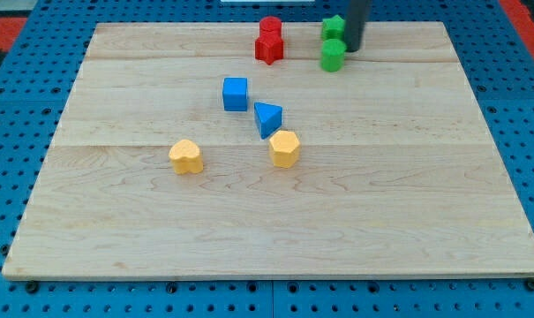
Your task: Push green circle closer to blue cube
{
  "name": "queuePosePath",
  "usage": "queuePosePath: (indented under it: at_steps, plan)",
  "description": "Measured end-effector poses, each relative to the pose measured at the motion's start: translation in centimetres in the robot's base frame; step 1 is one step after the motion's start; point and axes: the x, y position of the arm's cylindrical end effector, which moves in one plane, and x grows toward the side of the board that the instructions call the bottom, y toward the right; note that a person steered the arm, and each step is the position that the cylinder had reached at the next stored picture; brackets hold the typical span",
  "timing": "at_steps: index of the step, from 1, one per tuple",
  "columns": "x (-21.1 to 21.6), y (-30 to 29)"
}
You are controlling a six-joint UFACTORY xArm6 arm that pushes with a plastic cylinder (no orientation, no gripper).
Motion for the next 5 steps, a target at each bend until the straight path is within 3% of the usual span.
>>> queuePosePath:
  at_steps: [1,2,3,5]
  plan:
    - [4.0,-2.9]
    - [5.9,0.2]
    - [4.4,-7.0]
    - [3.0,-13.0]
